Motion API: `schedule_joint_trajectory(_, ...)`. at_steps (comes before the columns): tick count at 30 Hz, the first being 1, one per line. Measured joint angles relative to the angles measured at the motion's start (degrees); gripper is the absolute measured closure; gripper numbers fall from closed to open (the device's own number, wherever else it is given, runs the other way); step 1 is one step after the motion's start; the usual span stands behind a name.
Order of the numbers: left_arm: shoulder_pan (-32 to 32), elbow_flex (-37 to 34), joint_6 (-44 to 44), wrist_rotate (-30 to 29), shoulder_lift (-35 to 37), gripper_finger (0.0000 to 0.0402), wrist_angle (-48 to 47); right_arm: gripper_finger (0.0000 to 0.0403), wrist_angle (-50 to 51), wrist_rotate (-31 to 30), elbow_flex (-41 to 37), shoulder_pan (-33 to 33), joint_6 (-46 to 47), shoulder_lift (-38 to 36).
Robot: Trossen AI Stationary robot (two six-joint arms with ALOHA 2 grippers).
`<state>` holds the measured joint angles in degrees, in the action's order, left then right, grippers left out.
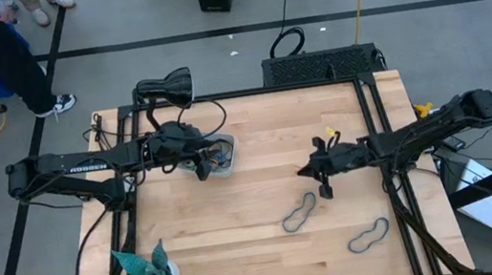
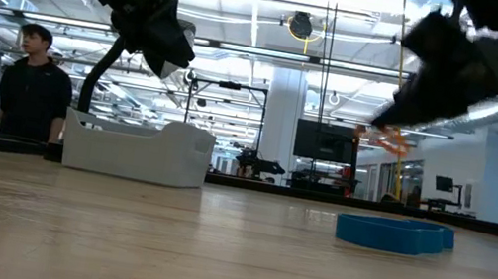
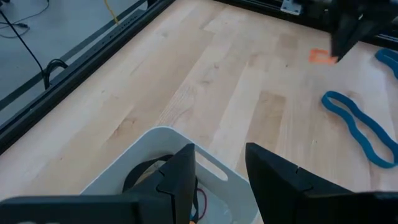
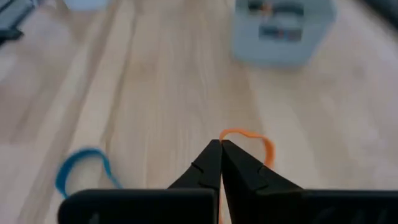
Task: Pick and place rubber bands into bin
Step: Put the orange rubber band into the gray bin
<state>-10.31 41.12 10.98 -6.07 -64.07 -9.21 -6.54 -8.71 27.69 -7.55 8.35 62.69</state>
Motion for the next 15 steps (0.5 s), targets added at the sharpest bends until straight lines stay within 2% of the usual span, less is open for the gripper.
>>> schedule_joint_trajectory(9, 0.0, 0.0, 0.0, 0.1, 0.0, 0.0254, 4.0, 0.0403, 0.3, -0.1, 9.1, 0.1, -14.2, -3.0)
schedule_joint_trajectory(15, 1.0, 0.0, -2.3, 3.8, -0.9, 0.0254, 12.5, 0.0403, -7.3, -0.1, 9.3, 1.2, -15.7, -1.2)
